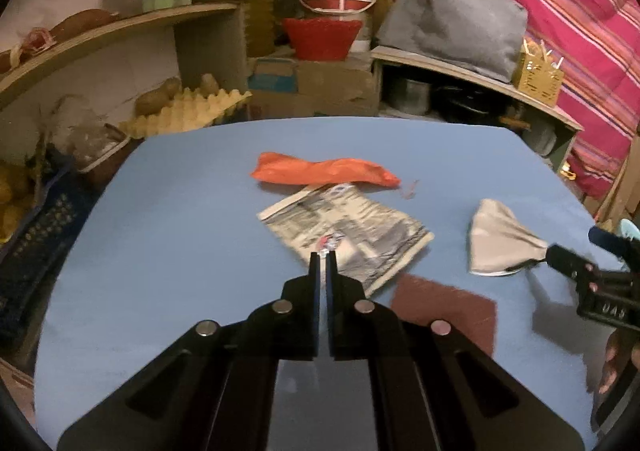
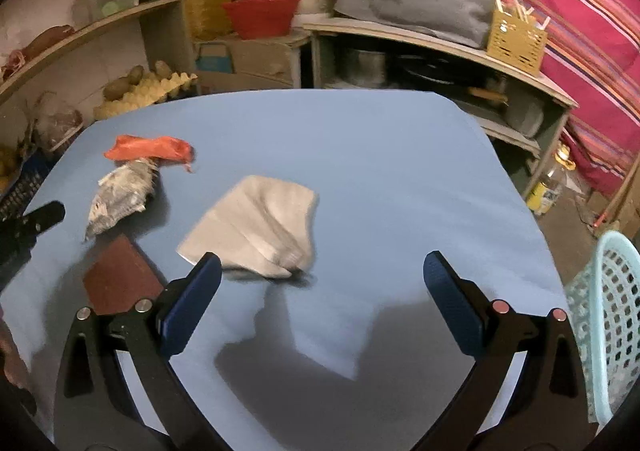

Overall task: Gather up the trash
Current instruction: 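Grasp the white cloth with the right tool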

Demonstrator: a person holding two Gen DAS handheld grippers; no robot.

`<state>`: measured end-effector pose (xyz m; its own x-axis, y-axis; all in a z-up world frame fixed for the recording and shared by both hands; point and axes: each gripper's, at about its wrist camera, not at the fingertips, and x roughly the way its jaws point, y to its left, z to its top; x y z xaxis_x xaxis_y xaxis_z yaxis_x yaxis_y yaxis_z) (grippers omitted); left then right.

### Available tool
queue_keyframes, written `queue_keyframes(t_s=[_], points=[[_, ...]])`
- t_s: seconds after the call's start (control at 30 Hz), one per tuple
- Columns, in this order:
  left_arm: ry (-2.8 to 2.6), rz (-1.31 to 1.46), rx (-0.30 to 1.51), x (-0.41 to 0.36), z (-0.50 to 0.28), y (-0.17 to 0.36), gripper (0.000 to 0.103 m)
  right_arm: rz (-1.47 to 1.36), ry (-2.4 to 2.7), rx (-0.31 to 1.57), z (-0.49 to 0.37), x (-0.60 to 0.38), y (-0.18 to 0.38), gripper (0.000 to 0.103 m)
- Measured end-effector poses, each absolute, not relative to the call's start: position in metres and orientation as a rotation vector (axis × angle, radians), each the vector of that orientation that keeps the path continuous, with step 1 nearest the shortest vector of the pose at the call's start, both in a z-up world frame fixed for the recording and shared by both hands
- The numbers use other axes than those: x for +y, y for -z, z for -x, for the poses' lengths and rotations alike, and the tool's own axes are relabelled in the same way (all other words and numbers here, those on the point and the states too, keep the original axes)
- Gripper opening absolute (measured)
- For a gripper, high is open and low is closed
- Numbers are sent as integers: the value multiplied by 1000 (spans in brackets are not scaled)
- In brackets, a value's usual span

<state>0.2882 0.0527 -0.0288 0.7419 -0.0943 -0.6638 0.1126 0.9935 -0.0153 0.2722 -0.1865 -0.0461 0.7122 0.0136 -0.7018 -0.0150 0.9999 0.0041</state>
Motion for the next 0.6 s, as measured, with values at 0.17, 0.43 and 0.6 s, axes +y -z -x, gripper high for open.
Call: queue_keyframes(t_s=[0.17,0.43,0.6], points=[[83,3,745,68,-292,28,4,-18,-28,787,-293,-169,50,98],[37,104,762,98,-301,22,4,-2,-31,885,-315,-155,72,73],[24,133,768,100,-303,23,4,-3,-88,905,-313,-152,75,44]])
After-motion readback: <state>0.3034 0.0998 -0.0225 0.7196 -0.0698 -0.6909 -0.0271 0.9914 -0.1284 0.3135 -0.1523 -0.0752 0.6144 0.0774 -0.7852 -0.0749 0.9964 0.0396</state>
